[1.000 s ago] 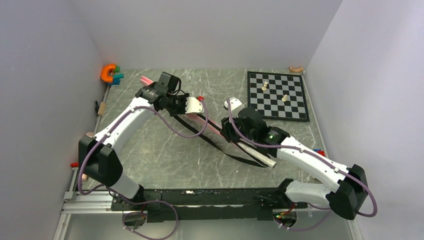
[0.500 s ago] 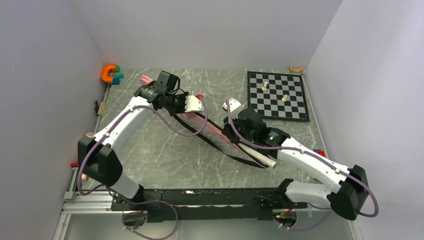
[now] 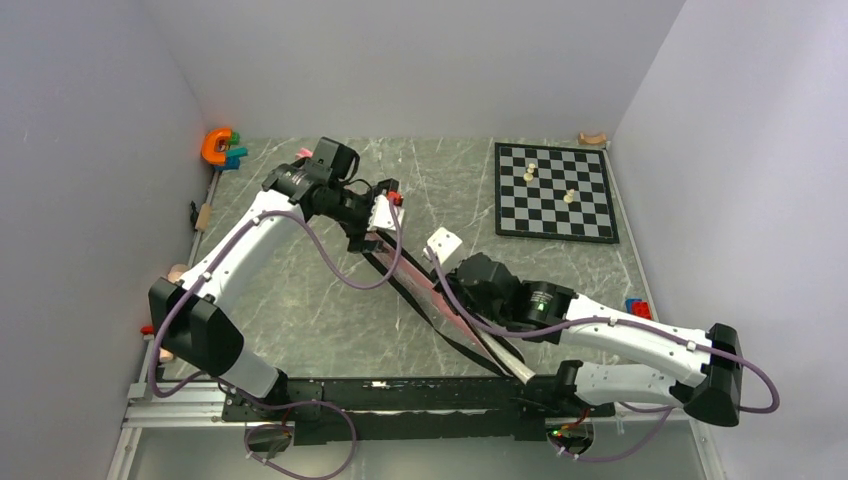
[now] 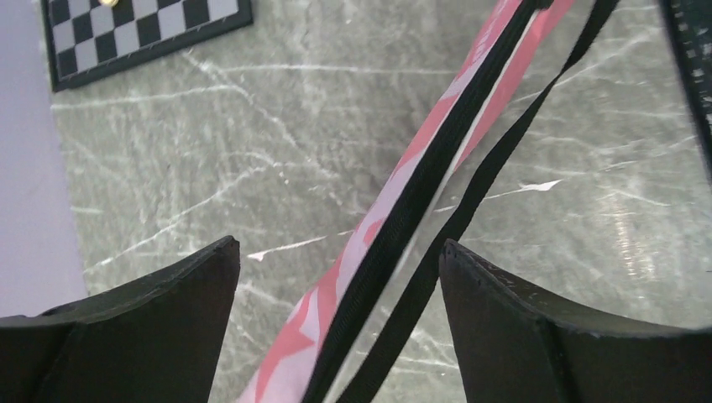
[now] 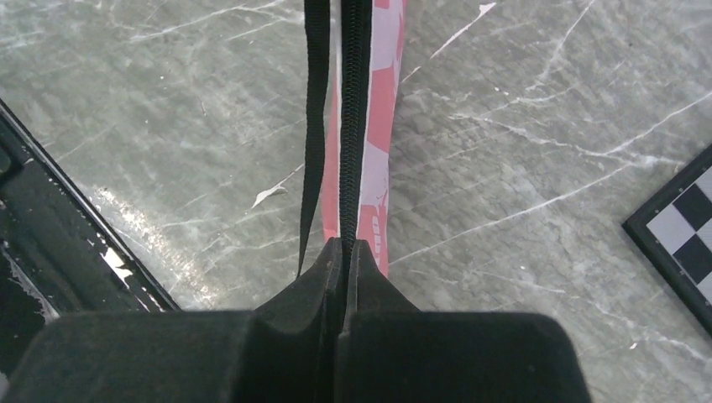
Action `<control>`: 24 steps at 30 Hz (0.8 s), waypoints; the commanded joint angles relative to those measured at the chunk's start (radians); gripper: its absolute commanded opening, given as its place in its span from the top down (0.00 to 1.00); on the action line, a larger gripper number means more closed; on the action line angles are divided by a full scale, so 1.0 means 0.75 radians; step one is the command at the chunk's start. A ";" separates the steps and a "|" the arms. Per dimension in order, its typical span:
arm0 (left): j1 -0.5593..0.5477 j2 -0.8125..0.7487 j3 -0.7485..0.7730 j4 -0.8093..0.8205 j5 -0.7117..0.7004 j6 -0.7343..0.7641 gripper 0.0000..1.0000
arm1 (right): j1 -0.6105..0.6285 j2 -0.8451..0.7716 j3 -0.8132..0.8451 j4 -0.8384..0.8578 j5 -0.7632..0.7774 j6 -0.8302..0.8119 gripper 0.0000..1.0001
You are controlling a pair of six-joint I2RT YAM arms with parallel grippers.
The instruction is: Pack up the badminton gear
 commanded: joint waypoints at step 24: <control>-0.299 0.079 -0.046 0.007 0.104 -0.029 0.29 | 0.329 0.032 0.183 0.114 0.459 -0.155 1.00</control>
